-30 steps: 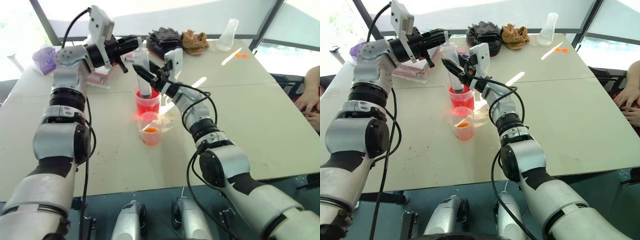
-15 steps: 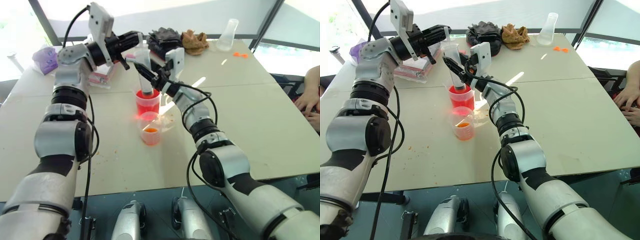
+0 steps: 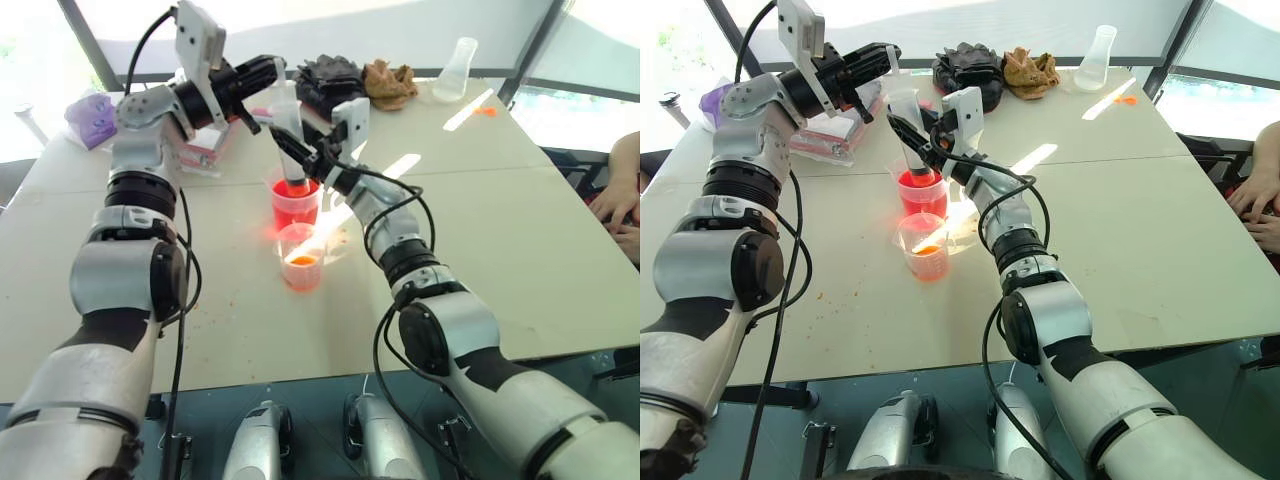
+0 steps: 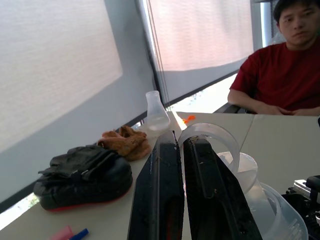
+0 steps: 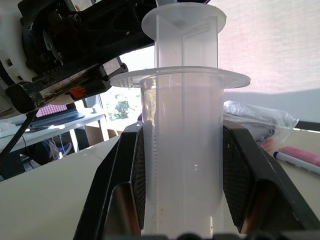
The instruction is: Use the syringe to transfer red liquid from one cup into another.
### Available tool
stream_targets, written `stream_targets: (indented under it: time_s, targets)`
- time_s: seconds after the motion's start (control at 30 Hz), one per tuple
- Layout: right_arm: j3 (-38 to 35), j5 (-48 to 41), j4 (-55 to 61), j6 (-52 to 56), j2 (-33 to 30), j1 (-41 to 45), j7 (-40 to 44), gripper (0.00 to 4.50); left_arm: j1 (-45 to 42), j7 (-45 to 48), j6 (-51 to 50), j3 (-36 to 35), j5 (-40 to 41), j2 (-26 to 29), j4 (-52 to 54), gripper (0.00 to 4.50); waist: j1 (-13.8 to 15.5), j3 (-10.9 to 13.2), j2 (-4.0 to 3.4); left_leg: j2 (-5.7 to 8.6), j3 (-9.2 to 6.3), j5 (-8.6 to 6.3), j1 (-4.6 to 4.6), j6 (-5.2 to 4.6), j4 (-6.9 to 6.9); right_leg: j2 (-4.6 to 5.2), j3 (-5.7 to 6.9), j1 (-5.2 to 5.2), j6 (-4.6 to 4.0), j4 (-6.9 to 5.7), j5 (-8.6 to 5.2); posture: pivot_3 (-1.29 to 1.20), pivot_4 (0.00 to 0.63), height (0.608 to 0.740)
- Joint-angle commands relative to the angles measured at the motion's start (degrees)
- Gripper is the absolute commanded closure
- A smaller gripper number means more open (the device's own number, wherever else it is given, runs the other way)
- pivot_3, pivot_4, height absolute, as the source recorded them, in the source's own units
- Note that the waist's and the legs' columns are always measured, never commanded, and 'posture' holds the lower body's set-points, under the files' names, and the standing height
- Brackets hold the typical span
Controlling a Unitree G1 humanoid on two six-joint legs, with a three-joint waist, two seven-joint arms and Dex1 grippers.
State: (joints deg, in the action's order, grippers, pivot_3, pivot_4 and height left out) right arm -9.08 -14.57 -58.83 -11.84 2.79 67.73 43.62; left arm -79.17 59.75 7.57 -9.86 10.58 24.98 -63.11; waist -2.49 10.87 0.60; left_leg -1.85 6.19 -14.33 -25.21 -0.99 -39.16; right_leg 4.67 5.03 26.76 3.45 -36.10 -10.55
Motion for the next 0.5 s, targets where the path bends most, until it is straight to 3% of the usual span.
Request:
stream_targets:
  time_s: [0.03,0.23,0.33,0.5]
  targets:
    - [3.8,2.0,0.8,-0.6,3.4,0.2,2.7,3.04,-3.3,-0.5,-0.1,-1.5,1.9,0.2,2.0,3.6,0.0,0.0,0.0,0.0,0.0,0.0,0.0,0.0,0.0,0.0,0.0,0.0,0.0,0.0,0.0,0.0,0.15,0.74]
    - [3.0,2.2,0.9,-1.1,2.6,1.0,2.4,3.04,-3.1,-0.5,0.0,-0.1,0.4,1.6,3.1,2.6,0.0,0.0,0.0,0.0,0.0,0.0,0.0,0.0,0.0,-0.01,0.0,0.0,0.0,-0.01,0.0,0.0,0.15,0.74]
    - [2.6,1.8,1.8,-1.3,2.0,1.7,1.8,3.04,-2.2,4.8,-6.0,-0.7,2.9,4.5,7.2,2.6,0.0,0.0,0.0,0.0,0.0,0.0,0.0,0.0,0.0,-0.01,0.0,0.0,0.0,-0.01,0.0,0.0,0.15,0.74]
    - [1.4,0.9,1.9,-1.9,0.8,2.8,-0.5,3.04,6.2,14.8,-19.8,0.5,6.3,11.4,22.7,2.6,-0.4,0.0,0.0,-0.03,-0.02,0.06,0.02,0.11,0.02,-0.04,-0.01,0.03,0.0,-0.03,0.0,0.0,0.15,0.74]
